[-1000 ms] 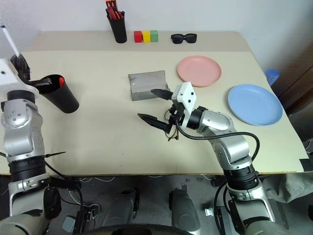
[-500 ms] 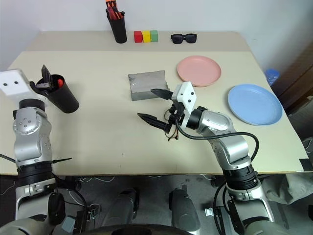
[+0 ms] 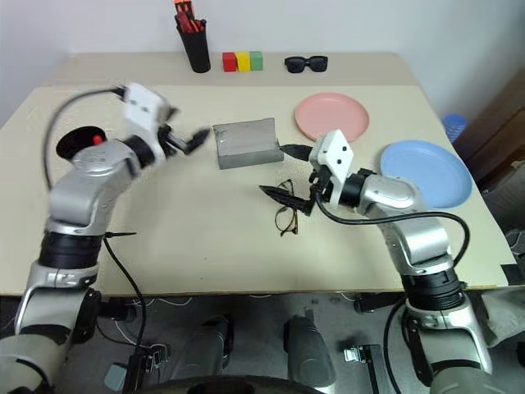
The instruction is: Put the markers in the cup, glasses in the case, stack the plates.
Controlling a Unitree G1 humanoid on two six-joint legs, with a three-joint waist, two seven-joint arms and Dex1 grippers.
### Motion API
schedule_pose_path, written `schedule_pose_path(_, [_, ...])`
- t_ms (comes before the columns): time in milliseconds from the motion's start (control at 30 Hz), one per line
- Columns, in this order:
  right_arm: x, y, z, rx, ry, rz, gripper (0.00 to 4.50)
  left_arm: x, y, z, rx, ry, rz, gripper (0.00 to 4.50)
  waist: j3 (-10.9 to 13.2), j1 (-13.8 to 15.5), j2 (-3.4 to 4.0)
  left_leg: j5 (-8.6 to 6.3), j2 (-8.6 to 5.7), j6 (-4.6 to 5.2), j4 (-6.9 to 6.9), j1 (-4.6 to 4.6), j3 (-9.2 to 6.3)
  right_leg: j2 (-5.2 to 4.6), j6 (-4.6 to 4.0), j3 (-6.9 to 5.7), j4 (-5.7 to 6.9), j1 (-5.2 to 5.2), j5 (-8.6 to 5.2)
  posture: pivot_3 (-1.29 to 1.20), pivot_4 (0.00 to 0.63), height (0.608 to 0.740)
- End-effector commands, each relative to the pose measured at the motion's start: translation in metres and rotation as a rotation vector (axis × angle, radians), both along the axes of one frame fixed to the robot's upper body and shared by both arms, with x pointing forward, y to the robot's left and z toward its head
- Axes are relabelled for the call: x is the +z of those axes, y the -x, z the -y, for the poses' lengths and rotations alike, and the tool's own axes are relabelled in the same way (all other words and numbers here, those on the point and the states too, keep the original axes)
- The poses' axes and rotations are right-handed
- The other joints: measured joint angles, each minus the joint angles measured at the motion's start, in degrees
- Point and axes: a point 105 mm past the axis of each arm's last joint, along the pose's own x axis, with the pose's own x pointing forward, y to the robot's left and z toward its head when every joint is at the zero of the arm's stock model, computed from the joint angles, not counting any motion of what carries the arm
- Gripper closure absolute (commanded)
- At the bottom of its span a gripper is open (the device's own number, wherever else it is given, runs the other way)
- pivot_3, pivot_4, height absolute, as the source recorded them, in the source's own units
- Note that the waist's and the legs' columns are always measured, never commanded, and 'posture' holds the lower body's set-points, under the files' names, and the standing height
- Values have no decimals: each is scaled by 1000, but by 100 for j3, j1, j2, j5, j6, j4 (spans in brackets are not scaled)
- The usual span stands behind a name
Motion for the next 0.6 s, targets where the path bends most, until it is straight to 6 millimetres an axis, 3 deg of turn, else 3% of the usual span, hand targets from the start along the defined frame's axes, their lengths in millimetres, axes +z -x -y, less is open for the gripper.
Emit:
schedule_pose_path(33, [11,8,14,-9,33,44,0,-17,-7,17,-117,-134,-121,23,1,-39,2,0,0,0,0,0,0,1,0,1,1,-1,0,0,150,740])
schedule_pose_path(233, [4,19,28,-48,73,17,0,-29,-29,31,-190,-204,-196,23,2,-21,3,0,-1,0,3,-4,2,-2,1,2,-1,-2,0,0,150,740])
schedule_pose_path(500, [-7,37,35,-79,99,-25,0,-43,-33,55,-338,-193,-293,23,3,-33,2,0,-5,0,5,-11,2,-7,6,1,-6,-1,-3,0,150,740])
schedule_pose_path(600, [-10,38,35,-86,100,-30,0,-48,-33,56,-367,-216,-313,898,3,-38,2,0,-4,1,5,-10,2,-6,6,1,-3,-4,-3,0,150,740])
